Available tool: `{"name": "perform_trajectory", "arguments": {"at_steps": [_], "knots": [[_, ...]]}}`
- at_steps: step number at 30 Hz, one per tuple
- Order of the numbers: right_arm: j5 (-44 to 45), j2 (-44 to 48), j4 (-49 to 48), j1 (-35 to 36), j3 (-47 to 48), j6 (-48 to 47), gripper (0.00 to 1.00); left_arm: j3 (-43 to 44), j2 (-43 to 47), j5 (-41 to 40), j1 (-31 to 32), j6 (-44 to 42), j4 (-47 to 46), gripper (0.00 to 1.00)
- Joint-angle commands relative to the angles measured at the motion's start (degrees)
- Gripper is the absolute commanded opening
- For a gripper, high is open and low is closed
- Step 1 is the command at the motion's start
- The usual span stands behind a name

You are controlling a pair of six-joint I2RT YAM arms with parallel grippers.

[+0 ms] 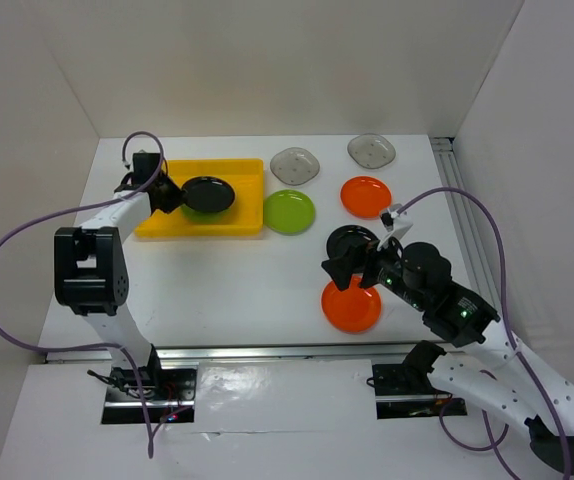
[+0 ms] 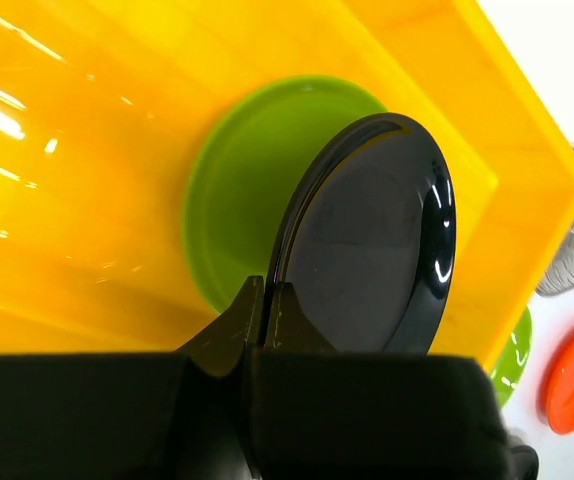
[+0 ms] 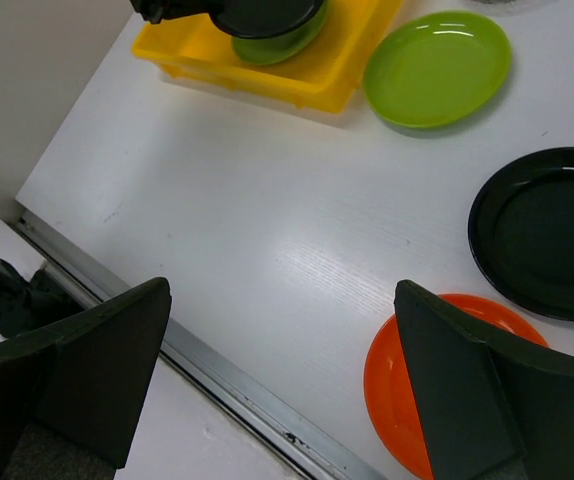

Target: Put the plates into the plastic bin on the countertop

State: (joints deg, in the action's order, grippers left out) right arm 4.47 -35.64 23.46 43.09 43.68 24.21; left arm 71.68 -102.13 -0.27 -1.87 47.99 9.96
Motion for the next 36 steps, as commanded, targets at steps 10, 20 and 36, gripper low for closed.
{"name": "perform_trajectory", "arguments": {"at_steps": [10, 20, 36], "knots": [[-2.54, 0.48, -5.89, -0.11, -0.43, 0.14, 1.00, 1.09, -0.63, 3.78, -2.79, 0.35, -3.36, 0.51], [-3.06, -0.13, -5.89, -0.11, 0.62, 0.67, 1.00, -1.89, 16.24, 1.68, 2.21, -1.84, -1.36, 0.99], [5.99, 5.48, 7.03, -0.11, 11.43, -0.21, 1.00, -33.54, 11.18, 6.69, 46.16, 3.08, -39.12, 1.00]]}}
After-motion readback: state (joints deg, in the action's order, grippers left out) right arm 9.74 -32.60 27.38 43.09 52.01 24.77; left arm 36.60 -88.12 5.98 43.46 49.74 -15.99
